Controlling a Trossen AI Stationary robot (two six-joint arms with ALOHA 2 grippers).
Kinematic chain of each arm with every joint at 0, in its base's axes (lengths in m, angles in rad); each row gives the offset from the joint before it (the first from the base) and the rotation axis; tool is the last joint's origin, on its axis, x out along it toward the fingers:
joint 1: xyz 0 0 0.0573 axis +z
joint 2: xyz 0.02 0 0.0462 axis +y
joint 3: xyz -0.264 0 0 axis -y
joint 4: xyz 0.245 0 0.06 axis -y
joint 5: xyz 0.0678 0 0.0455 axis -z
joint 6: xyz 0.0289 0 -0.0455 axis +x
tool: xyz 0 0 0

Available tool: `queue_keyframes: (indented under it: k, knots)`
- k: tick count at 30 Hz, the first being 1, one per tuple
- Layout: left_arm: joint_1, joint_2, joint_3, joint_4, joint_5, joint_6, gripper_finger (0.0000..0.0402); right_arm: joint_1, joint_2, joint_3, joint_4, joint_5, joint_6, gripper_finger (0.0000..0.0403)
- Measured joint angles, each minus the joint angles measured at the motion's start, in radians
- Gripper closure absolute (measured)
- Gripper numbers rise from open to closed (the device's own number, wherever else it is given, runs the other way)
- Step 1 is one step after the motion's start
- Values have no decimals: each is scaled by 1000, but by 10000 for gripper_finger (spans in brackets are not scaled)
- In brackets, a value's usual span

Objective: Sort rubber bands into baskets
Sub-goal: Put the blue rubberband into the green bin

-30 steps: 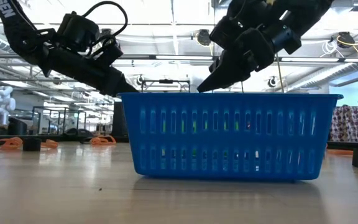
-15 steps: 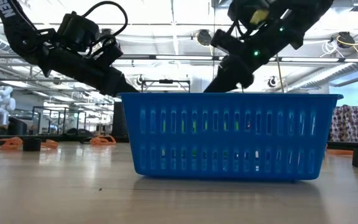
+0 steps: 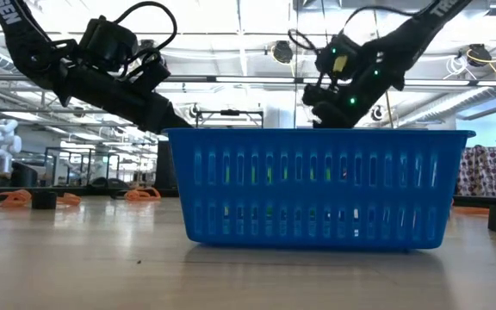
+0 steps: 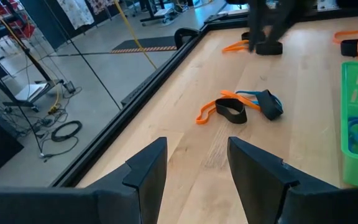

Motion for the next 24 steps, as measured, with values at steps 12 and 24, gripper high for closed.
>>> queue_keyframes:
  k: [12,24]
  knots:
    - [0,0,0,-1,0,0,224,-57,147,0,35,6,247,333]
    - [0,0,0,-3,0,1,224,-41,269,3,85,11,295,343]
